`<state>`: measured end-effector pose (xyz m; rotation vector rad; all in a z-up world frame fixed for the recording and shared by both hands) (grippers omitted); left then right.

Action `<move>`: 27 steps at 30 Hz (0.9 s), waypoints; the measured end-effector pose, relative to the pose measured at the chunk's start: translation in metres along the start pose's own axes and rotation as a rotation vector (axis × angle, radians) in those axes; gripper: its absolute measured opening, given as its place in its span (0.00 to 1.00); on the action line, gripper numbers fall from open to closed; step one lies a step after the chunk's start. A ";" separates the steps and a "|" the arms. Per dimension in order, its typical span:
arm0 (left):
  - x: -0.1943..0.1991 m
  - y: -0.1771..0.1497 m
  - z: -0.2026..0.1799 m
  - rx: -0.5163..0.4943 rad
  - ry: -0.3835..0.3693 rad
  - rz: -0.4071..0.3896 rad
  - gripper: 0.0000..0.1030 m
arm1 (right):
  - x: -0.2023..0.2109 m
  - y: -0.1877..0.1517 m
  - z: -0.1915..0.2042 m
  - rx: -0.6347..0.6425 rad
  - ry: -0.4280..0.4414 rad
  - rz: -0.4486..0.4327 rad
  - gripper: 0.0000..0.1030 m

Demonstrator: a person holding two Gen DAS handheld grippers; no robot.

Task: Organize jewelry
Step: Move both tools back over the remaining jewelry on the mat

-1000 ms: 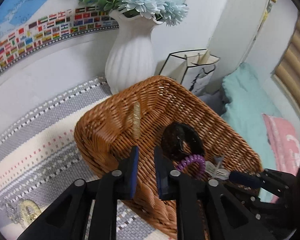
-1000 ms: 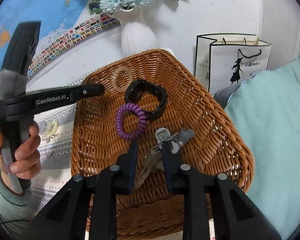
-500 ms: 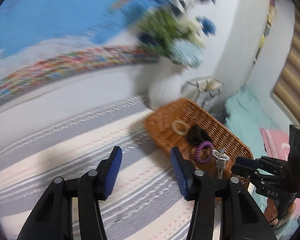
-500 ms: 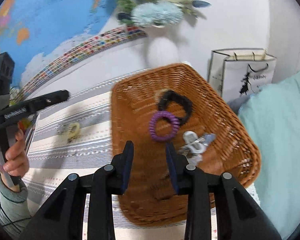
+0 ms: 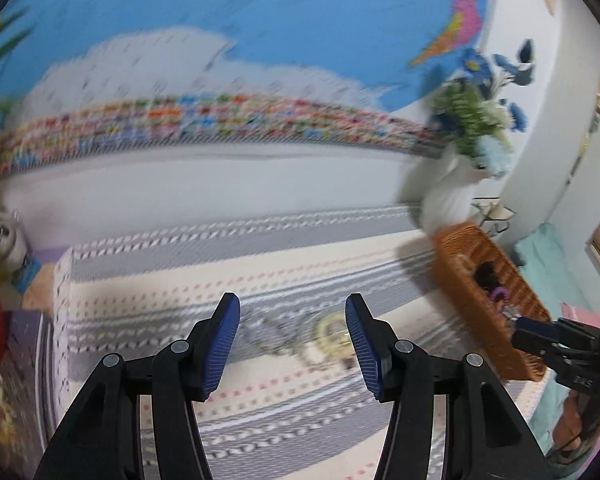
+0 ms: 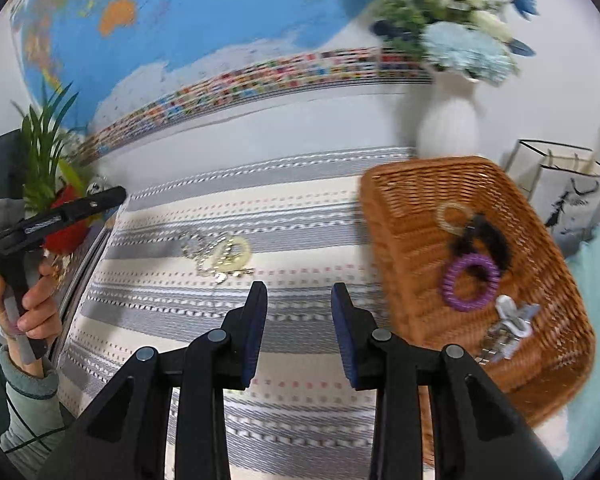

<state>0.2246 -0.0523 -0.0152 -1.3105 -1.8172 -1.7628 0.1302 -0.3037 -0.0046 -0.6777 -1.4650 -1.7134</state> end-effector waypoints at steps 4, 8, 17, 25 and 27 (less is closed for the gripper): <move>-0.026 -0.007 0.031 0.063 0.017 0.044 0.55 | -0.018 0.005 0.019 0.026 0.008 0.031 0.35; -0.050 -0.012 0.047 0.121 0.013 0.085 0.54 | -0.035 0.009 0.031 0.046 0.010 0.054 0.35; -0.102 -0.028 0.049 0.155 0.031 0.211 0.54 | -0.075 0.019 0.047 0.060 0.035 0.080 0.35; -0.123 -0.036 0.042 0.134 0.066 0.237 0.52 | -0.115 0.029 0.045 0.047 0.060 0.083 0.35; -0.125 -0.035 0.037 0.122 0.066 0.230 0.40 | -0.126 0.027 0.045 0.045 0.074 0.104 0.35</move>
Point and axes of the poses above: each gripper's, at about its wrist camera, not at the fingertips, and x roughly against the way its jaws point, z to its left, y to its top, the point moved 7 cm from there along -x, roughly the way its jaws point, and after that the axes turned 7 degrees about z, right-handed, at the moved point
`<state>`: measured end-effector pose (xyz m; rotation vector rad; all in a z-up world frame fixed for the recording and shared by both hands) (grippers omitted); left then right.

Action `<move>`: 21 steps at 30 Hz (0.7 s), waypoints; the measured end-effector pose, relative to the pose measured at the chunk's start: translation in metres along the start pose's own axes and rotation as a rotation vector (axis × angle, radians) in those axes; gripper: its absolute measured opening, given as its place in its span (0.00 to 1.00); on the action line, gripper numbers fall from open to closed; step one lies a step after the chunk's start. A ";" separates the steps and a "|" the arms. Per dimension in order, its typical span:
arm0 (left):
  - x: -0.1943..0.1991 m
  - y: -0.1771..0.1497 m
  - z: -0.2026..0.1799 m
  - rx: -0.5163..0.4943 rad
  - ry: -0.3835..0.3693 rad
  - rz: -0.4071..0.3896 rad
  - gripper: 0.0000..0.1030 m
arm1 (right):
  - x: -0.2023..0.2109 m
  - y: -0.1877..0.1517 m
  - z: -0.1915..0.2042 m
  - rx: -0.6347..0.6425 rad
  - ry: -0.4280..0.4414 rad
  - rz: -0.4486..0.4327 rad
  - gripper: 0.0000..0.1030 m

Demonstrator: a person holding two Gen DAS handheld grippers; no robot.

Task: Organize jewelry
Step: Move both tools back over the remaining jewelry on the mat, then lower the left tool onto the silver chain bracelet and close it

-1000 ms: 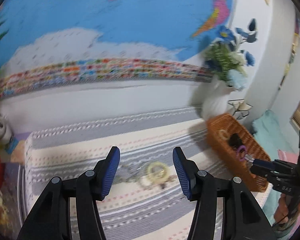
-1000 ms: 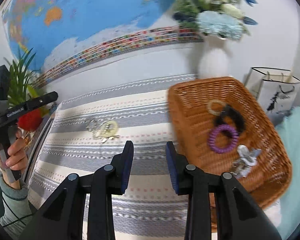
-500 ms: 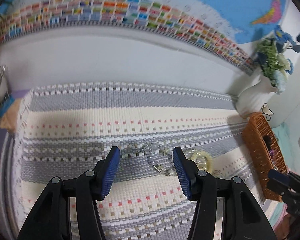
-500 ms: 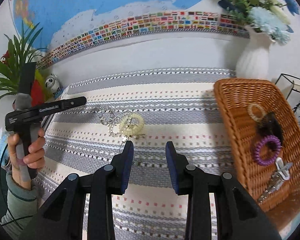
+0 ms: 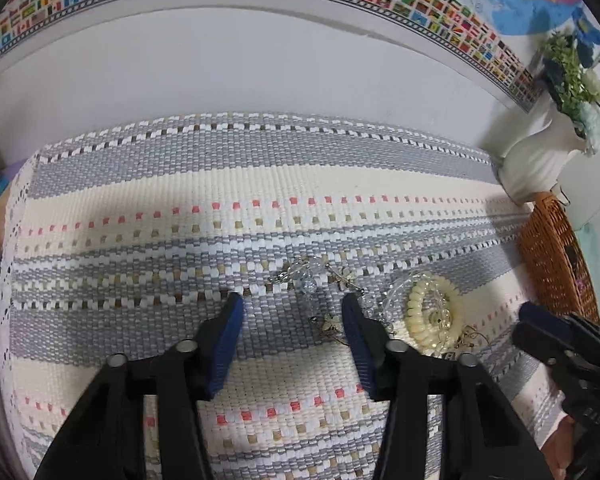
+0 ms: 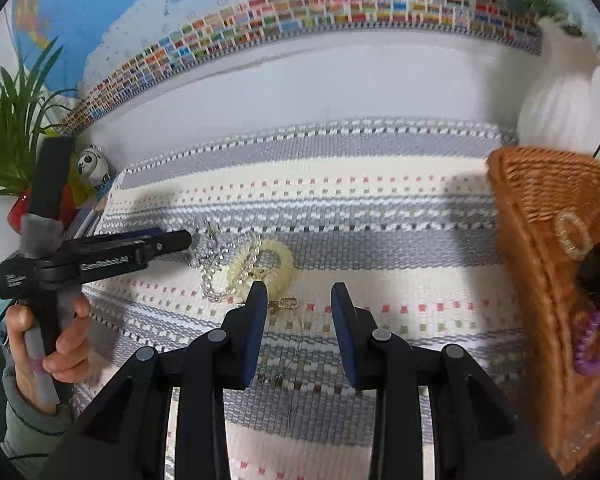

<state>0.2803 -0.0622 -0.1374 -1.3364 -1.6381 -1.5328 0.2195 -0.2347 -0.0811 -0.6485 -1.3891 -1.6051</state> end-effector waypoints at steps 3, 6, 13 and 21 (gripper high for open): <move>-0.003 -0.002 -0.005 -0.006 -0.001 -0.002 0.36 | -0.015 -0.004 -0.001 0.010 0.000 0.036 0.35; -0.004 -0.001 -0.007 -0.010 0.003 -0.009 0.36 | -0.024 -0.008 -0.003 0.012 -0.001 0.065 0.35; -0.003 -0.003 -0.006 -0.015 0.015 -0.023 0.36 | -0.030 -0.009 -0.008 0.016 -0.027 0.068 0.35; -0.008 -0.001 -0.012 -0.045 0.065 -0.040 0.36 | -0.034 -0.011 0.009 0.113 -0.113 0.057 0.35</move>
Point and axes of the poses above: each gripper's, at about its wrist camera, not at the fingertips, and x roughly against the way its jaws point, z to its left, y to its top, the point moved 7 cm from there along -x, roughly the way its jaws point, and after that the axes turned 7 degrees about z, right-handed, at the moved point
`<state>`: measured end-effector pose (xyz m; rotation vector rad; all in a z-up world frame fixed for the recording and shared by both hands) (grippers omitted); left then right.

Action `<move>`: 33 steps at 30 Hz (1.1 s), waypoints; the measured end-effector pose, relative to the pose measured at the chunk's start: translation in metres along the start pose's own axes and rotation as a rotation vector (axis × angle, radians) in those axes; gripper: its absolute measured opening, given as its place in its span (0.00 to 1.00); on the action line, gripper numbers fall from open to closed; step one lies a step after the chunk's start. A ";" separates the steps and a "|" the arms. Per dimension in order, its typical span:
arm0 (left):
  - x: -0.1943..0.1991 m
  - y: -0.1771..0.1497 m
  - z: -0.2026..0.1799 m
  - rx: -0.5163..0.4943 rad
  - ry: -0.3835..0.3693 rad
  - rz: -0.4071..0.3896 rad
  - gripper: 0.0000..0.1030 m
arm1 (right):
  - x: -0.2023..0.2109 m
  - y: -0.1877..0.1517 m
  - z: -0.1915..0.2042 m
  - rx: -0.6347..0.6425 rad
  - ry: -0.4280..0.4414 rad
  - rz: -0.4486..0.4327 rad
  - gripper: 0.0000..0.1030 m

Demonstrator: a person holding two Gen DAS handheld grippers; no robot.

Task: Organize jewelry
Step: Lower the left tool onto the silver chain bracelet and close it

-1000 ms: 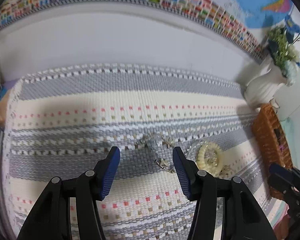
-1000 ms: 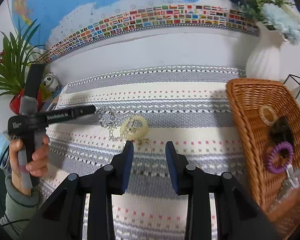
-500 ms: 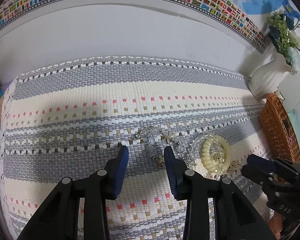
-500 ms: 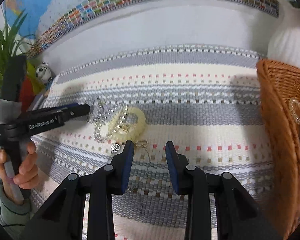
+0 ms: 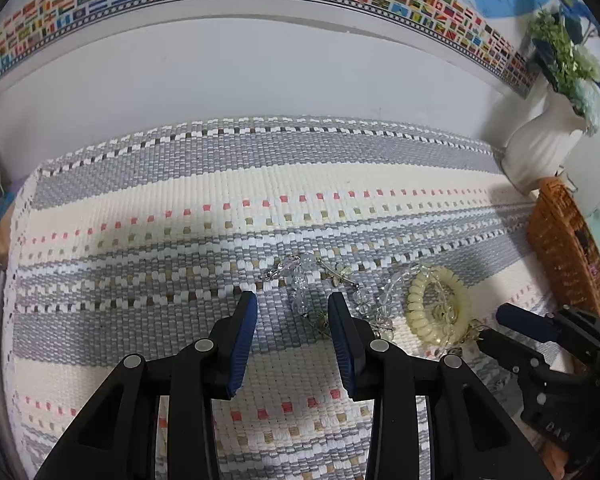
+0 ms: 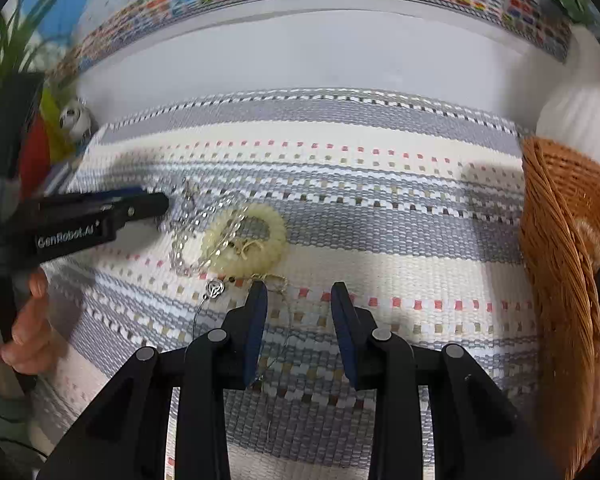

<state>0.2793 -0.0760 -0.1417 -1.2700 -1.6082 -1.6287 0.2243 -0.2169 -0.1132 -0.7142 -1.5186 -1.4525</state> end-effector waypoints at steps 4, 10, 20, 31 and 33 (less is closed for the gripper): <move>0.001 -0.001 0.000 -0.005 0.002 -0.001 0.36 | 0.004 -0.009 0.005 0.037 -0.012 -0.009 0.35; 0.001 -0.002 -0.001 -0.022 0.025 -0.009 0.36 | 0.004 -0.011 0.014 0.101 -0.068 -0.021 0.20; 0.000 -0.002 -0.010 -0.091 0.085 -0.044 0.10 | 0.005 -0.014 0.022 0.139 -0.086 -0.031 0.02; 0.027 0.003 0.017 0.000 -0.047 -0.077 0.08 | 0.015 -0.014 0.010 0.058 0.010 -0.066 0.01; 0.032 0.003 0.024 0.014 -0.059 -0.085 0.08 | 0.019 -0.012 0.009 0.048 0.030 -0.077 0.02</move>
Point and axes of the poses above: each gripper's, at about its wrist camera, not at the fingertips, and x roughly against the way its jaws point, z to its left, y to its top, the point moved 7 cm from there along -x, roughly the way its jaws point, and after that the axes turned 7 degrees about z, right-handed, at the moved point
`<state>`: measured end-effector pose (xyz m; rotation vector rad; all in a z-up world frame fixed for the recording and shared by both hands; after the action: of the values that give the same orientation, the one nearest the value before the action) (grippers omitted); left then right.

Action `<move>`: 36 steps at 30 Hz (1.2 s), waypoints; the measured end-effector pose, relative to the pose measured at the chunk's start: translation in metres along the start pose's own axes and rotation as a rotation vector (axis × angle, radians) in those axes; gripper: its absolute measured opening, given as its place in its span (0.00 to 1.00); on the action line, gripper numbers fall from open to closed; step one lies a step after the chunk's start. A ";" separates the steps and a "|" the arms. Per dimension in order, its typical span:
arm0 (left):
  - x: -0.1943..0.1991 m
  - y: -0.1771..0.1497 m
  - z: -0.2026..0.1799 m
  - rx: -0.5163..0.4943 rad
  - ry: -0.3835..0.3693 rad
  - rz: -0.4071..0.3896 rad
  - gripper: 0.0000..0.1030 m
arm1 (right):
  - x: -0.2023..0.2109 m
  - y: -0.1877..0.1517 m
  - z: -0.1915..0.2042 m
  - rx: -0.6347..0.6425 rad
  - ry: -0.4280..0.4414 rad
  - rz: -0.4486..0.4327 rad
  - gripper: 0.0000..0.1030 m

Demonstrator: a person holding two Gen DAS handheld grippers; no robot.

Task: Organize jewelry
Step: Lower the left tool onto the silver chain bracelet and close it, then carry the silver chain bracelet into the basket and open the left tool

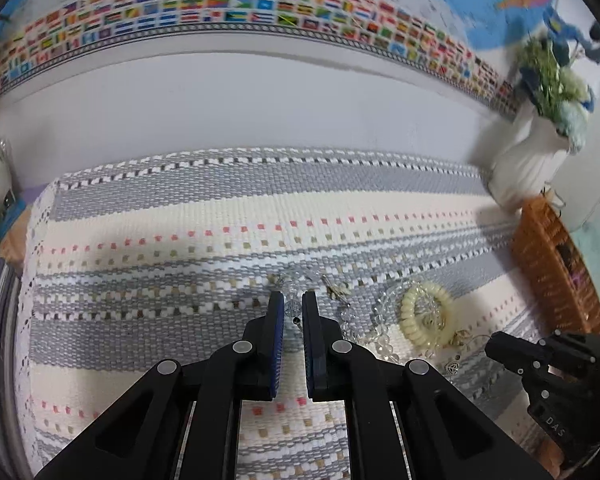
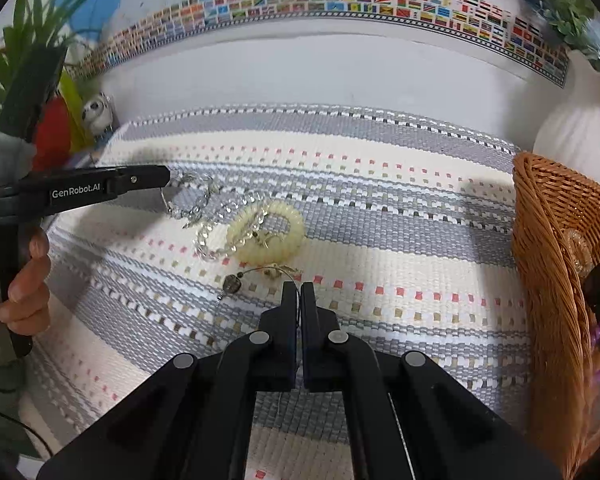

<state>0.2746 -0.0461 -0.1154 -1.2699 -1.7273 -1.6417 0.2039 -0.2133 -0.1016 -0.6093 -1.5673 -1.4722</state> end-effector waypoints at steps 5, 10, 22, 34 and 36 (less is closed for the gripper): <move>0.010 -0.002 0.008 0.020 -0.064 0.004 0.08 | 0.007 0.002 0.000 -0.014 0.043 -0.024 0.02; 0.012 -0.003 0.010 0.035 -0.098 0.008 0.08 | 0.016 0.004 -0.001 -0.037 0.087 -0.053 0.02; 0.044 0.002 -0.008 0.016 -0.205 -0.084 0.08 | 0.045 0.011 0.000 -0.096 0.223 -0.116 0.01; 0.078 0.001 -0.038 -0.043 -0.296 -0.141 0.08 | 0.102 0.002 0.005 -0.109 0.201 -0.185 0.01; 0.085 0.001 -0.046 -0.061 -0.303 -0.151 0.08 | 0.112 -0.002 0.000 -0.123 0.185 -0.195 0.01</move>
<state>0.2221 -0.0627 -0.0359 -1.5143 -2.0073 -1.6638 0.1465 -0.2373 -0.0085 -0.3845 -1.4310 -1.7298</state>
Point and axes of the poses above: each gripper's, at about its wrist camera, not at the fingertips, and x roughly against the way its jaws point, z to its left, y to its top, the point moved 7 cm from there along -x, roughly the way its jaws point, and after that the axes turned 7 degrees about z, right-handed, at the moved point
